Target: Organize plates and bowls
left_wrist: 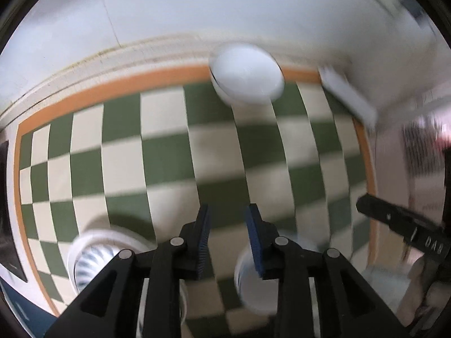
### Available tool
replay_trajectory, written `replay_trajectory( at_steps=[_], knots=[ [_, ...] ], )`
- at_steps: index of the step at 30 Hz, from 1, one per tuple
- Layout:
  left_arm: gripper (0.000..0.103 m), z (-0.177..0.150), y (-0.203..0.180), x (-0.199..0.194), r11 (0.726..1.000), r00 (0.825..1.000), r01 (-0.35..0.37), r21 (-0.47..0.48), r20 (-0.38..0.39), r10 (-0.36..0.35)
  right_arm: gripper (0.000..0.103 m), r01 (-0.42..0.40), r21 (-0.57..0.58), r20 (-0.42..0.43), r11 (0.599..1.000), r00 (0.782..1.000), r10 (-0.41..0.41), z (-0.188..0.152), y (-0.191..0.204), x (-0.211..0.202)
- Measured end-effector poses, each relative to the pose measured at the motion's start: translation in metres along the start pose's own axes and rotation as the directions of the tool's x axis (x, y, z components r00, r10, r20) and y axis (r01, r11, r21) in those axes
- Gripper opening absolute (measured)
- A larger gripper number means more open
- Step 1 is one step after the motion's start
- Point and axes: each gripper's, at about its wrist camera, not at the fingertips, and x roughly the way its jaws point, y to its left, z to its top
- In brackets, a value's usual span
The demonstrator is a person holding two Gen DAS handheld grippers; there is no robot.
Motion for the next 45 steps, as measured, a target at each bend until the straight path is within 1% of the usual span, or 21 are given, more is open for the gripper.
replay_trajectory(
  at_steps=[1,2,4,5,8,12,14,17,19,20,21,22,23,24,25,27,30,35,40,45],
  knots=[
    [0.024,0.016,0.007,0.002,0.999,1.0,0.012,-0.034,0.005,-0.011,0.031,0.002,-0.005,0.016,1.0,1.0,-0.002,0.014,0.001,0.0],
    [0.024,0.035,0.013,0.007,0.997,1.0,0.024,-0.069,0.009,-0.023,0.036,0.0,-0.008,0.034,1.0,0.999,0.0,0.035,0.003,0.003],
    [0.024,0.068,0.024,0.018,0.99,0.999,0.045,-0.134,0.006,-0.044,0.038,-0.003,-0.006,0.044,1.0,0.999,0.003,0.065,0.004,0.013],
    [0.024,0.078,0.028,0.023,0.986,0.999,0.054,-0.155,0.004,-0.054,0.038,0.003,-0.009,0.046,1.0,0.999,-0.003,0.085,0.005,0.022],
    [0.024,0.111,0.039,0.041,0.976,0.997,0.071,-0.207,-0.007,-0.074,0.038,0.005,-0.006,0.037,1.0,0.999,-0.005,0.127,0.006,0.044],
    [0.024,0.141,0.042,0.067,0.971,0.996,0.072,-0.229,-0.041,-0.084,0.038,0.004,-0.007,0.013,1.0,1.0,-0.004,0.17,0.009,0.076],
    [0.024,0.151,0.04,0.081,0.973,0.995,0.064,-0.22,-0.065,-0.08,0.038,0.014,-0.009,-0.014,1.0,1.0,-0.014,0.185,0.012,0.094],
    [0.024,0.158,0.036,0.102,0.979,0.992,0.041,-0.199,-0.108,-0.063,0.038,0.03,-0.017,-0.045,0.999,0.999,-0.03,0.199,0.014,0.116],
    [0.024,0.158,0.032,0.114,0.983,0.99,0.032,-0.181,-0.128,-0.056,0.038,0.042,-0.025,-0.054,0.999,0.998,-0.044,0.203,0.014,0.126],
    [0.023,0.158,0.03,0.119,0.984,0.991,0.025,-0.175,-0.126,-0.048,0.038,0.055,-0.029,-0.062,0.998,0.996,-0.056,0.205,0.012,0.133],
    [0.017,0.157,0.028,0.123,0.985,0.991,0.026,-0.169,-0.123,-0.047,0.038,0.061,-0.028,-0.065,0.998,0.996,-0.063,0.207,0.011,0.137],
    [0.012,0.155,0.027,0.126,0.986,0.991,0.028,-0.163,-0.125,-0.049,0.035,0.066,-0.026,-0.066,0.997,0.996,-0.068,0.208,0.01,0.14],
    [0.01,0.154,0.025,0.129,0.986,0.991,0.034,-0.16,-0.125,-0.055,0.021,0.072,-0.026,-0.069,0.997,0.995,-0.074,0.209,0.008,0.144],
    [0.007,0.153,0.024,0.131,0.987,0.991,0.037,-0.155,-0.125,-0.057,0.012,0.081,-0.024,-0.071,0.996,0.994,-0.082,0.21,0.006,0.147],
    [0.007,0.151,0.021,0.132,0.988,0.991,0.035,-0.148,-0.123,-0.053,0.01,0.087,-0.024,-0.067,0.996,0.994,-0.089,0.211,0.005,0.15],
    [0.007,0.151,0.016,0.131,0.992,0.993,0.012,-0.128,-0.113,-0.027,0.01,0.087,-0.029,-0.056,0.996,0.995,-0.088,0.209,0.006,0.149],
    [0.007,0.148,0.011,0.129,0.994,0.995,-0.006,-0.111,-0.104,-0.005,0.009,0.112,-0.054,-0.05,0.992,0.992,-0.115,0.204,0.009,0.148],
    [0.007,0.14,0.004,0.115,0.995,0.997,-0.003,-0.102,-0.081,-0.005,0.009,0.11,-0.062,-0.041,0.992,0.993,-0.112,0.195,0.015,0.138],
    [0.007,0.121,0.004,0.079,0.996,0.999,0.014,-0.09,-0.049,-0.018,0.009,0.106,-0.079,-0.014,0.991,0.994,-0.107,0.181,0.025,0.112],
    [0.007,0.096,-0.004,0.039,0.998,1.0,0.025,-0.058,-0.009,-0.026,0.01,0.097,-0.1,0.027,0.99,0.995,-0.094,0.15,0.041,0.073]
  ],
)
